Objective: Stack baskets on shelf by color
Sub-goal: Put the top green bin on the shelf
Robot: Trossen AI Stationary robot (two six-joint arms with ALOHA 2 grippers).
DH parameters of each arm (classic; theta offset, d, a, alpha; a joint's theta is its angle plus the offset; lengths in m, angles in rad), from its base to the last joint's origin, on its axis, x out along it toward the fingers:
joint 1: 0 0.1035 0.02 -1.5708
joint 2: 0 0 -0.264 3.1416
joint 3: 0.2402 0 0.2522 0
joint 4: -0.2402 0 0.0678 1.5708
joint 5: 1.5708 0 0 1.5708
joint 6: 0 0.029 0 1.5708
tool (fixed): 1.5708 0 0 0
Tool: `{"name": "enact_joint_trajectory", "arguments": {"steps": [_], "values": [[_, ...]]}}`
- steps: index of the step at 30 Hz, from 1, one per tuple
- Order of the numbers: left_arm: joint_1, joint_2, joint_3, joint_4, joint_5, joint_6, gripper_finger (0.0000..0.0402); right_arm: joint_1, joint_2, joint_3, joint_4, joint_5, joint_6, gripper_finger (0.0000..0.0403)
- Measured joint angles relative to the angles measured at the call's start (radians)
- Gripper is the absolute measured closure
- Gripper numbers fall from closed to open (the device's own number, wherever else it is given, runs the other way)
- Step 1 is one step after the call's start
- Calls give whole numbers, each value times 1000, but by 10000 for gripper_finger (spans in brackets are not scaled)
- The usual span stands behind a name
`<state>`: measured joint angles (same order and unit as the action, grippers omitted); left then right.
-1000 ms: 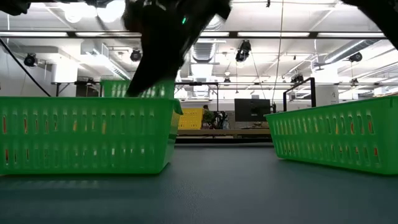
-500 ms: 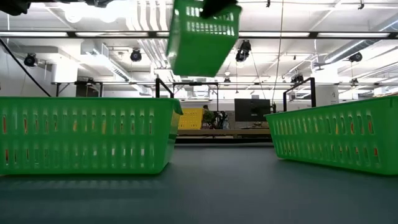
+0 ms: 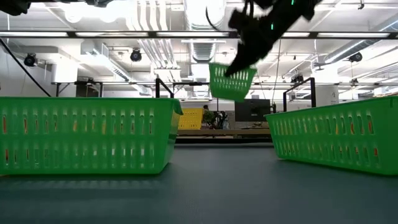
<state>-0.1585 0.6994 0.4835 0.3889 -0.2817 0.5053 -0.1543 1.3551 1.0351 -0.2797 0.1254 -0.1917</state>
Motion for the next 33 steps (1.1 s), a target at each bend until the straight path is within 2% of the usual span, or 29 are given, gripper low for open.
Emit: {"name": "enact_joint_trajectory", "arguments": {"steps": [5,11,23,33], "values": [[0,0,0,0,0,5,402,-129,35,-43,90,-104,-37,394],[0,0,0,-1,0,6,402,-200,107,-23,90,-128,-113,394],[0,0,0,-3,0,7,402,-236,234,41,72,-133,-200,394],[0,0,0,-3,0,7,402,-249,246,45,45,-129,-232,394]]}}
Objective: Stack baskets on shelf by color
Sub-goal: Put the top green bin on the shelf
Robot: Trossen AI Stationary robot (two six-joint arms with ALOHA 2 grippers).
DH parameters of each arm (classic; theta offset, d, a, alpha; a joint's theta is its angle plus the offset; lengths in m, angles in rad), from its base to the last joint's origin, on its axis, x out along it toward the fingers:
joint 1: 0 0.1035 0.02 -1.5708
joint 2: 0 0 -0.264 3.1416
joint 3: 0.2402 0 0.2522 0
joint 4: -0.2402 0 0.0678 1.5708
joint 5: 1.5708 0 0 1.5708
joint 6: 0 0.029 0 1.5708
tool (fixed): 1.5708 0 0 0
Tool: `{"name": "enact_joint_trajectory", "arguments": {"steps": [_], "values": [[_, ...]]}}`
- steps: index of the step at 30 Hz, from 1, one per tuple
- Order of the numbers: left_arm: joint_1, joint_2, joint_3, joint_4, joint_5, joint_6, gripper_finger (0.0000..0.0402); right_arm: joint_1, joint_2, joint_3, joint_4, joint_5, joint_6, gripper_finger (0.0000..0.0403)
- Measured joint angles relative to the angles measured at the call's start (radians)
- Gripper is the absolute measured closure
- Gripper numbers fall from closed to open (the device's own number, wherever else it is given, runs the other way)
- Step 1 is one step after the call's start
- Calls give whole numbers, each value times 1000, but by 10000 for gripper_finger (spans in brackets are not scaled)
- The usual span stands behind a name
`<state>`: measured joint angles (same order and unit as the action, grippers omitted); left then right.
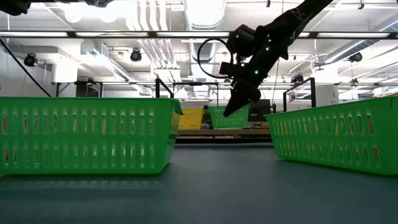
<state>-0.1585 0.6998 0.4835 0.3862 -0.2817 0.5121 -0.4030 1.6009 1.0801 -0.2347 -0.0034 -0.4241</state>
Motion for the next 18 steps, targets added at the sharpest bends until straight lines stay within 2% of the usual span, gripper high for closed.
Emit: {"name": "enact_joint_trajectory", "arguments": {"steps": [12,18], "values": [[0,0,0,0,0,0,402,-22,-2,0,1,4,-33,393],[0,0,0,0,0,0,402,-23,-1,0,1,4,-22,362]]}}
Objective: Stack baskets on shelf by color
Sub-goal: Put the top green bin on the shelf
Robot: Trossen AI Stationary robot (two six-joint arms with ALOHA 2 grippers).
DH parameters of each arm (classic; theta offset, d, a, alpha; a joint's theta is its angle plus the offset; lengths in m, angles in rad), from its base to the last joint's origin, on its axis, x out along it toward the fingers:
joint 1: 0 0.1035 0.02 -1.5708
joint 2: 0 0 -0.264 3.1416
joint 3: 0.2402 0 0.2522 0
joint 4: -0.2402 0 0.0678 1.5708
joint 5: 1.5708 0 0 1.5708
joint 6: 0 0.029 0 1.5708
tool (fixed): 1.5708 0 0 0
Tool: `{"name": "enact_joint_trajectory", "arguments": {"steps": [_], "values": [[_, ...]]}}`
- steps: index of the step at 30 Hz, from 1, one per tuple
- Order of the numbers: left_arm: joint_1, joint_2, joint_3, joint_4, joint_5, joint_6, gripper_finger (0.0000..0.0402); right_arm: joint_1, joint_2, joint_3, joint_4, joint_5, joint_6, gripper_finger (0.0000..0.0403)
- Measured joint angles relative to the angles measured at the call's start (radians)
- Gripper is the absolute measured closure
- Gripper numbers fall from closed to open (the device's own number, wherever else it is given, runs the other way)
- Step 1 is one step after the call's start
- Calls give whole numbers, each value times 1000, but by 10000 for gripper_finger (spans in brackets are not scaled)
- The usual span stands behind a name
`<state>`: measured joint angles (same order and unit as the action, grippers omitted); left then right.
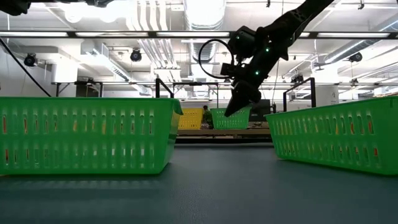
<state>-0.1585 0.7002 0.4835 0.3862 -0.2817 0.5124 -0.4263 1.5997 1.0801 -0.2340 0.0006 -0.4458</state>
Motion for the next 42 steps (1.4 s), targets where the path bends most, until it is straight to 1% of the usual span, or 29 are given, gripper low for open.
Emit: {"name": "enact_joint_trajectory", "arguments": {"steps": [6,8,11,14,19,22,23,25,27,29,33,35,39,42], "values": [[0,0,0,0,0,0,402,0,-1,0,-3,1,0,317],[0,0,0,0,0,0,402,0,-8,4,-28,1,7,305],[0,0,0,0,0,0,402,1,-12,43,-104,1,38,291],[0,0,0,0,0,0,402,9,-14,96,-217,1,70,282],[0,0,0,0,0,0,402,16,-14,219,-460,-1,91,275],[0,0,0,0,0,0,402,13,-14,292,-581,8,112,282],[0,0,0,0,0,0,402,9,-15,310,-605,28,114,287],[0,0,0,0,0,0,402,-3,-15,336,-660,96,112,299],[0,0,0,-1,0,0,402,-25,-15,345,-682,189,109,316],[0,0,0,-1,0,0,402,-58,-15,343,-680,236,105,338],[0,0,0,-1,0,0,402,-141,-14,308,-654,228,89,385],[0,0,0,-1,0,0,402,-175,-13,289,-611,226,78,391],[0,0,0,-1,0,0,402,-223,-13,264,-512,143,42,394],[0,0,0,-1,0,0,402,-245,-13,243,-460,116,31,394]]}}
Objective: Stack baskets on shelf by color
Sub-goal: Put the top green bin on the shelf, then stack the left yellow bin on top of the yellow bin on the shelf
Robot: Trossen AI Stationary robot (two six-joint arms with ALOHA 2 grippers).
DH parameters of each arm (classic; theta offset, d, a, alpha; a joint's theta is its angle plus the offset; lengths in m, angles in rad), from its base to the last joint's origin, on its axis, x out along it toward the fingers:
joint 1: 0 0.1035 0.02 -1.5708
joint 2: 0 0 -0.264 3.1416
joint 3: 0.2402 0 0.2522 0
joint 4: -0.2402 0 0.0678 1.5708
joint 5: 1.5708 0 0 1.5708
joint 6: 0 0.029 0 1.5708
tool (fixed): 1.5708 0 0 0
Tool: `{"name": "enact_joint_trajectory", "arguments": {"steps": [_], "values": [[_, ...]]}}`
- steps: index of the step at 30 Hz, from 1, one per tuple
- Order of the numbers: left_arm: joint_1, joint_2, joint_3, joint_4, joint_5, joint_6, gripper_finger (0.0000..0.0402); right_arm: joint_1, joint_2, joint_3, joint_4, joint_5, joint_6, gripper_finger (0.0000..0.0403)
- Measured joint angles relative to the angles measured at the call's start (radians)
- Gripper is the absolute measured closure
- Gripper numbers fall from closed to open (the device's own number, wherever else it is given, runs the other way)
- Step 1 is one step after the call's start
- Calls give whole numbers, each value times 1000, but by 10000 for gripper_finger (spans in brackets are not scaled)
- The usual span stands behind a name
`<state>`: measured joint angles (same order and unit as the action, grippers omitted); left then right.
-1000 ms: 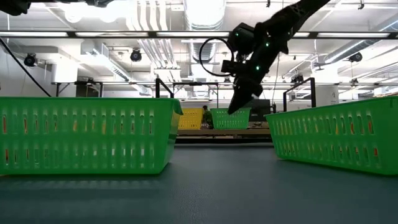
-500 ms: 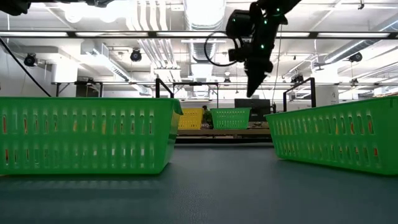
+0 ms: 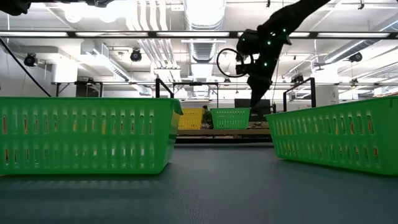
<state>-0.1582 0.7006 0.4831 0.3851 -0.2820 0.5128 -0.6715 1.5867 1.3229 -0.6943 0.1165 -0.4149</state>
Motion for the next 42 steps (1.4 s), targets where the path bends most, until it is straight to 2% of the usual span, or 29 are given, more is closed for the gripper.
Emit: {"name": "enact_joint_trajectory", "arguments": {"steps": [4,12,33,38,42], "values": [[0,0,0,0,0,1,402,-18,0,-36,47,-39,-3,394],[0,0,0,0,0,1,402,-16,0,-115,159,-47,-5,394],[0,0,0,0,0,1,402,-21,-1,-129,280,-38,-31,394],[0,0,0,0,0,1,402,0,-50,-108,272,-41,-8,394],[0,0,0,1,0,1,402,75,-131,-103,248,-84,29,394]]}}
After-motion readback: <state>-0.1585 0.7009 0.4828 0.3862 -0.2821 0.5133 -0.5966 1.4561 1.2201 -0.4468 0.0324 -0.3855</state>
